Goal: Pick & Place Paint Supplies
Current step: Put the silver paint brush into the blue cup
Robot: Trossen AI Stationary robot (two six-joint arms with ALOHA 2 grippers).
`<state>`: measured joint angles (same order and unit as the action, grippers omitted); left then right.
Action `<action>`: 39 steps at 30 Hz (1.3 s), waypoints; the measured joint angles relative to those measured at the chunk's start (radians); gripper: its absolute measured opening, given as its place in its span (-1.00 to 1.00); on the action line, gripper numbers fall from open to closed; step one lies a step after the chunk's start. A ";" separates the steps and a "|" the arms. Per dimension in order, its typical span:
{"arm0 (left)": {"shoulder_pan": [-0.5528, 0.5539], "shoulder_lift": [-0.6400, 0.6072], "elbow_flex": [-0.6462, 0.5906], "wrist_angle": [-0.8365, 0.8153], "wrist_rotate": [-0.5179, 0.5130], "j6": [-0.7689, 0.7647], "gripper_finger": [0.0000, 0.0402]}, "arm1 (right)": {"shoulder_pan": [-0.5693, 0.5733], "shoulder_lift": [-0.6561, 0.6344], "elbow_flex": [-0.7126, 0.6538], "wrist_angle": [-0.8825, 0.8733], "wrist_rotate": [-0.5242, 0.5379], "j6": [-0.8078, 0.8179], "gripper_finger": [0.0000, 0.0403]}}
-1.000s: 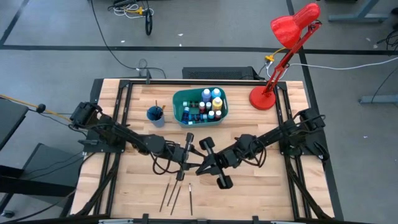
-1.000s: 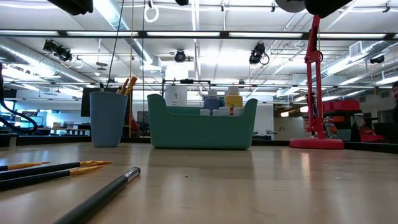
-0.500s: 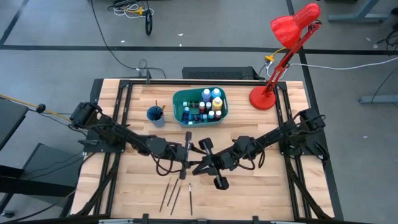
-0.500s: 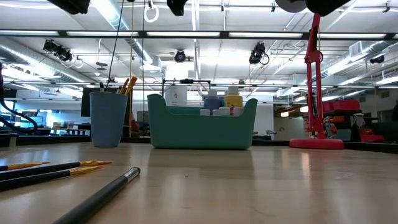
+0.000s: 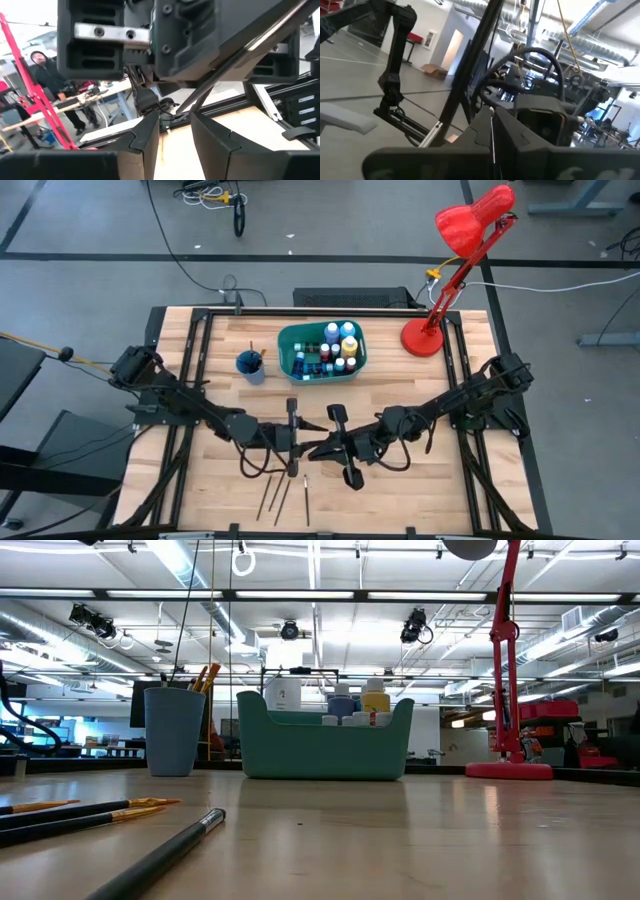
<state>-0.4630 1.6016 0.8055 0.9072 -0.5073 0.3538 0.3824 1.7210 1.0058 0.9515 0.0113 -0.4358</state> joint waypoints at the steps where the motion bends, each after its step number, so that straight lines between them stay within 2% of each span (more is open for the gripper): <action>1: -0.005 0.000 0.000 0.004 -0.007 0.013 -0.38 | 0.000 0.000 0.000 -0.001 0.000 0.002 -0.97; 7: -0.026 0.000 0.000 0.006 -0.024 0.027 -0.28 | -0.001 0.000 0.000 -0.005 0.003 0.004 -0.97; 16: -0.033 0.000 0.000 0.037 -0.054 0.034 -0.20 | -0.002 0.000 0.000 -0.017 0.160 0.001 -0.97; 19: -0.048 0.000 0.000 0.029 -0.160 0.081 -0.20 | -0.002 0.000 0.000 -0.031 0.201 -0.009 -0.97; 22: -0.080 0.000 0.000 0.016 -0.372 0.172 -0.20 | 0.001 0.000 0.000 -0.034 0.255 -0.022 -0.97; 25: -0.117 -0.004 0.000 0.000 -0.591 0.238 -0.19 | 0.003 -0.012 -0.001 -0.031 0.250 -0.015 -0.97; 28: -0.159 -0.047 -0.001 -0.050 -0.731 0.262 -0.19 | 0.003 -0.044 -0.001 -0.032 0.206 0.007 -0.97; 30: -0.187 -0.090 -0.001 -0.105 -0.774 0.246 -0.19 | 0.003 -0.064 -0.001 -0.037 0.180 0.027 -0.97; 35: -0.245 -0.256 -0.001 -0.323 -0.782 0.159 -0.19 | -0.025 -0.080 -0.023 0.018 0.151 0.006 -0.97; 39: -0.260 -0.406 -0.001 -0.586 -0.720 0.028 -0.19 | -0.094 -0.054 -0.027 0.148 0.142 0.009 -0.97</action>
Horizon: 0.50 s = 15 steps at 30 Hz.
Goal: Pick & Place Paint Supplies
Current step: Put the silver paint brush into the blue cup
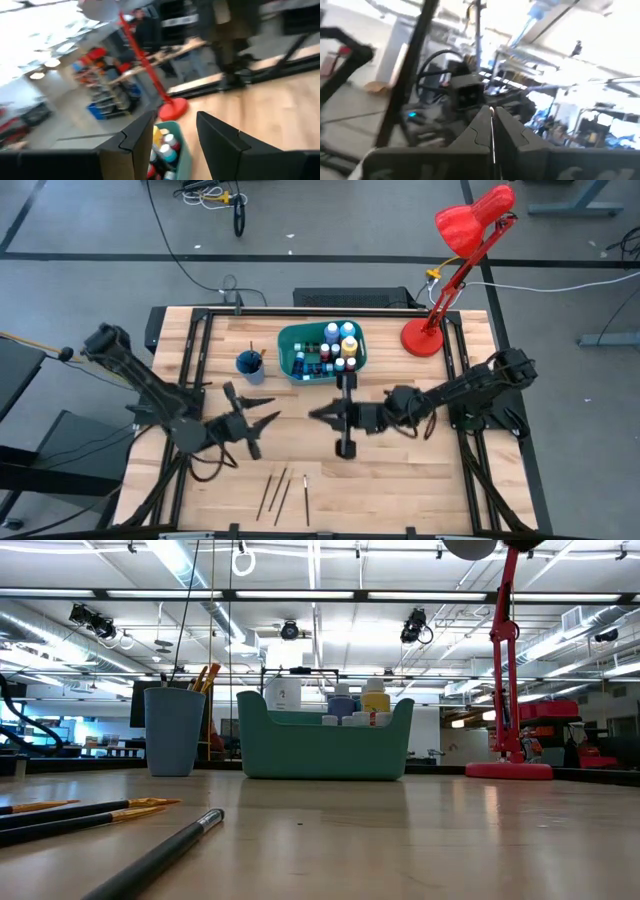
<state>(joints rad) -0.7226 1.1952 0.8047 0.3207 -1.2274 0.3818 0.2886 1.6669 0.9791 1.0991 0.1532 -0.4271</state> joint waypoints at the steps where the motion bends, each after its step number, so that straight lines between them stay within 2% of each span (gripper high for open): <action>1: 0.000 -0.036 0.000 -0.072 0.041 -0.046 -0.19 | -0.023 0.011 0.000 0.030 -0.016 0.002 -0.97; 5: 0.031 -0.138 0.000 -0.306 0.254 -0.242 -0.19 | -0.123 0.086 0.001 0.164 -0.145 0.083 -0.97; 7: 0.056 -0.164 0.000 -0.386 0.304 -0.290 -0.19 | -0.167 0.142 0.013 0.264 -0.185 0.110 -0.97; 11: 0.088 -0.183 0.000 -0.448 0.232 -0.273 -0.19 | -0.241 0.262 0.082 0.431 -0.196 0.127 -0.97; 13: 0.104 -0.183 0.000 -0.453 0.196 -0.271 -0.19 | -0.267 0.314 0.132 0.448 -0.212 0.180 -0.97; 15: 0.136 -0.181 0.000 -0.459 0.217 -0.286 -0.19 | -0.287 0.351 0.191 0.447 -0.257 0.234 -0.97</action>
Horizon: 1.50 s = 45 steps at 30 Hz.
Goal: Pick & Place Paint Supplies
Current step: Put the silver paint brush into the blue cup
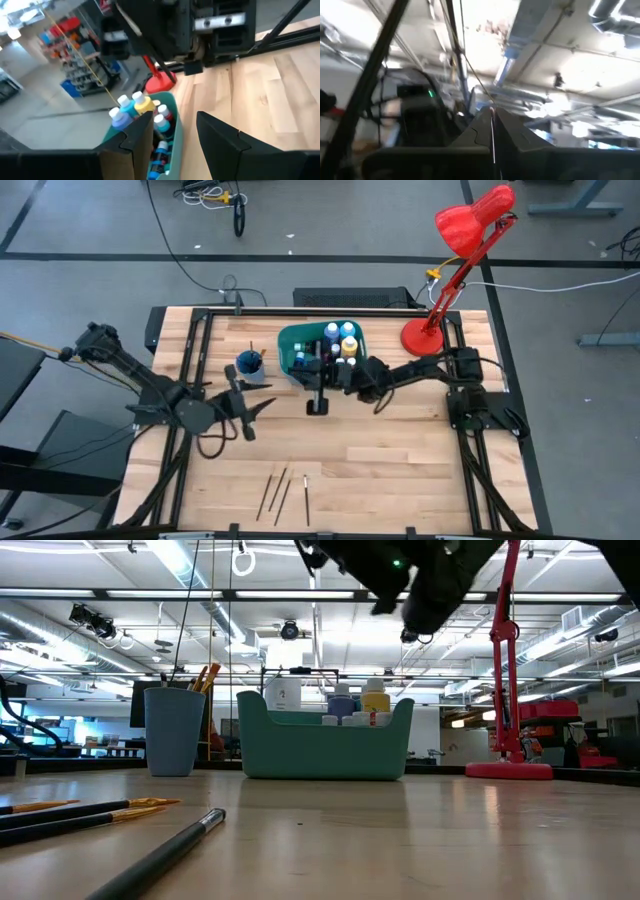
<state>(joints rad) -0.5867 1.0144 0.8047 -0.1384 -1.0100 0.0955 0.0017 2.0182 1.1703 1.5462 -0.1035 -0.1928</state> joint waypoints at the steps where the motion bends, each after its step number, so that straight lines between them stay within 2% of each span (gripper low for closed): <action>1: 0.024 0.005 0.000 0.000 0.025 -0.013 -0.19 | -0.006 0.014 0.030 0.002 -0.018 0.021 -0.97; 7: 0.167 0.061 0.000 0.020 0.157 -0.093 -0.19 | -0.008 0.040 0.155 -0.014 -0.062 0.111 -0.97; 11: 0.228 0.096 0.000 0.119 0.252 0.008 -0.19 | 0.004 0.040 0.174 -0.022 -0.162 0.118 -0.97; 15: 0.242 0.100 0.000 0.258 0.345 0.128 -0.19 | 0.011 0.040 0.177 -0.017 -0.170 0.153 -0.97; 19: 0.244 0.097 0.000 0.327 0.416 0.156 -0.19 | 0.008 0.040 0.177 -0.013 -0.178 0.153 -0.97; 27: 0.244 0.091 0.000 0.323 0.437 0.195 -0.19 | 0.007 0.040 0.177 -0.014 -0.227 0.143 -0.97; 32: 0.243 0.089 0.000 0.285 0.446 0.215 -0.19 | 0.006 0.040 0.177 -0.011 -0.289 0.228 -0.97; 37: 0.243 0.089 0.000 0.262 0.447 0.274 -0.19 | 0.006 0.040 0.177 0.003 -0.301 0.265 -0.97; 45: 0.243 0.089 0.000 0.256 0.449 0.278 -0.19 | 0.006 0.040 0.176 0.002 -0.307 0.264 -0.97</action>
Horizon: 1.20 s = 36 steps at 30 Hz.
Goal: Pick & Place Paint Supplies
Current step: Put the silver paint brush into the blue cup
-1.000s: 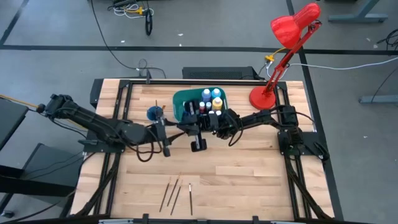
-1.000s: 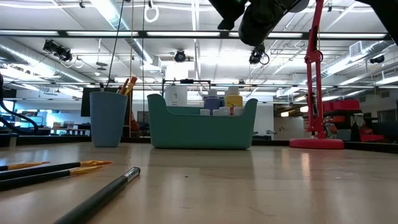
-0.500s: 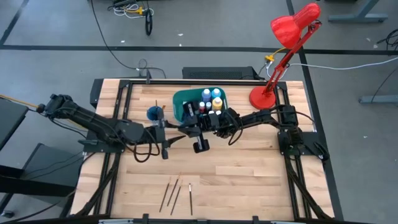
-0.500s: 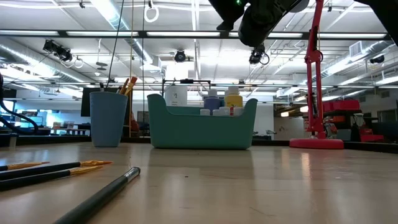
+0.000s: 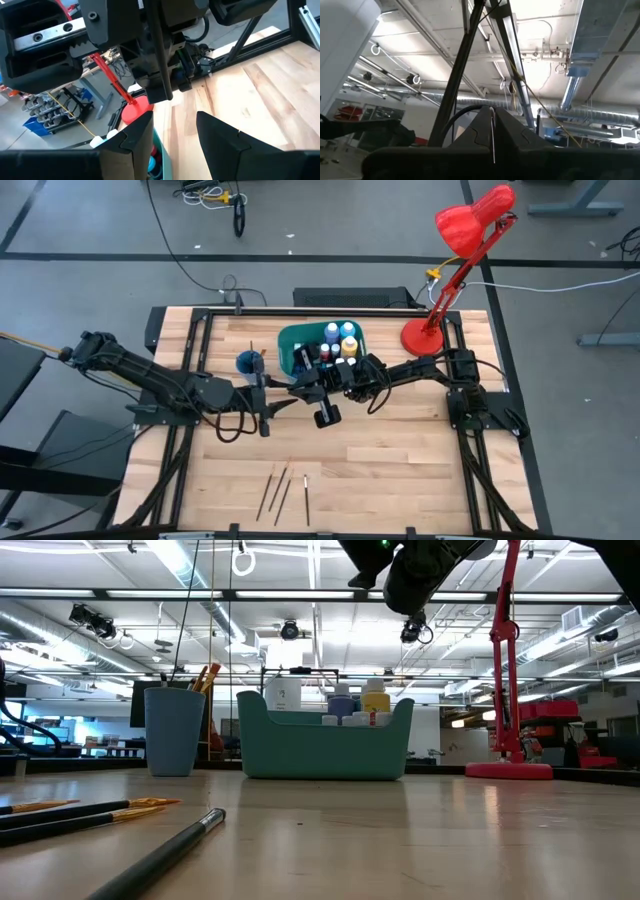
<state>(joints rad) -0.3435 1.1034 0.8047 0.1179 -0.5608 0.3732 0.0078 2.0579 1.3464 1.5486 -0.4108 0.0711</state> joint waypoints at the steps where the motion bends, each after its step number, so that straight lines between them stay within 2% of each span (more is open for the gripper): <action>1: 0.000 0.000 0.000 -0.005 -0.001 0.001 -0.19 | 0.000 0.000 0.000 0.000 0.000 0.000 -0.97; 10: 0.000 0.000 0.000 -0.064 -0.002 -0.042 -0.19 | 0.000 0.000 0.000 -0.012 0.000 -0.008 -0.97; 18: 0.000 -0.001 0.000 0.032 -0.024 -0.053 -0.19 | 0.000 -0.001 0.000 -0.151 0.000 -0.103 -0.97; 23: -0.006 -0.001 -0.001 0.067 -0.028 -0.006 -0.19 | -0.002 -0.002 0.000 -0.208 0.000 -0.108 -0.97; 26: -0.006 0.000 -0.003 0.085 0.018 0.000 -0.20 | -0.001 -0.007 0.001 -0.246 -0.004 -0.129 -0.97; 29: -0.006 0.000 -0.004 0.100 0.048 -0.003 -0.27 | 0.004 -0.008 0.002 -0.265 -0.010 -0.150 -0.97; 36: -0.006 0.001 -0.005 0.104 0.033 -0.025 -0.55 | 0.003 -0.013 0.002 -0.292 -0.051 -0.183 -0.97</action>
<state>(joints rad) -0.3496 1.1042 0.8002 0.2222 -0.5275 0.3481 0.0113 2.0453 1.3483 1.2568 -0.4619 -0.1122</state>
